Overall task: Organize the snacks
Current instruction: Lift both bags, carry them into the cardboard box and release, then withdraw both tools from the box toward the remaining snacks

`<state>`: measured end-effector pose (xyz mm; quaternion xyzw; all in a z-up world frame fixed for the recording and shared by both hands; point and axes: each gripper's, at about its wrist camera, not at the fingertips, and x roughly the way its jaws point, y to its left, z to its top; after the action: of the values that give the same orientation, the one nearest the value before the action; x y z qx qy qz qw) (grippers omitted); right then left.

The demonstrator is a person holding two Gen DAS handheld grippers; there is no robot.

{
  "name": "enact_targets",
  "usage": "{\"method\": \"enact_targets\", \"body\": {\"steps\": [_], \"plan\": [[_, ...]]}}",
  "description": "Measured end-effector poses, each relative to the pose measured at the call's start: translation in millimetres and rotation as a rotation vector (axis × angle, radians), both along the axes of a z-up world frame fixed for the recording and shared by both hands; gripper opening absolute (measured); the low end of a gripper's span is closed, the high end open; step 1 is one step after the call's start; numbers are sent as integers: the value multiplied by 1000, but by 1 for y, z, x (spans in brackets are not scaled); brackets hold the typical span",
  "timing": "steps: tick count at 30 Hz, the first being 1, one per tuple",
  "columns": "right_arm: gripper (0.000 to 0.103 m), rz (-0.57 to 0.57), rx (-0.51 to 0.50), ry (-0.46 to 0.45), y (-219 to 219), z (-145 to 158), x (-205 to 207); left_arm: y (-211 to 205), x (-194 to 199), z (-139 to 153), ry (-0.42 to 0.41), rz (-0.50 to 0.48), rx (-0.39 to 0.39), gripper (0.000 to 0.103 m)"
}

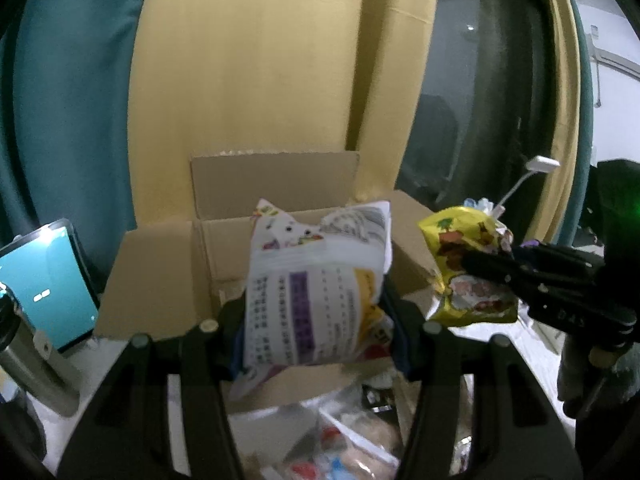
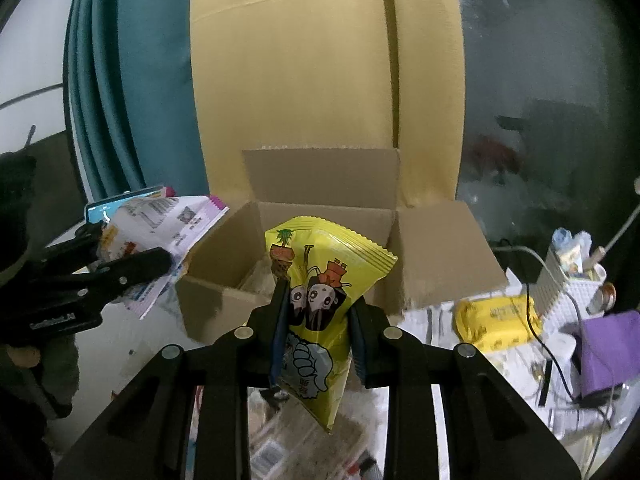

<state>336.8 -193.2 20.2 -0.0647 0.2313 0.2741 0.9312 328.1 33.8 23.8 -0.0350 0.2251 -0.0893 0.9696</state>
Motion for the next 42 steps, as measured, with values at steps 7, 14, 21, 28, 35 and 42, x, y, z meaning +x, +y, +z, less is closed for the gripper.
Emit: {"method": "enact_targets", "body": {"steps": [7,14,21,28,35,42], "plan": [[29,0,8,-11,10,4,38,11,38,-3,8,30,-8,56],[29,-7,18,-3,19,0,81,21,79,-13,39,58,-19,56],[29,-32,14,24,30,-12,119,27,109,-19,64,79,-16,60],[66,-75,18,42,33,-20,135,39,113,-19,54,86,-64,87],[66,-77,5,42,34,-19,124,40,98,-14,47,87,-71,87],[66,-88,8,29,32,-10,103,32,71,3,14,75,-77,87]]}}
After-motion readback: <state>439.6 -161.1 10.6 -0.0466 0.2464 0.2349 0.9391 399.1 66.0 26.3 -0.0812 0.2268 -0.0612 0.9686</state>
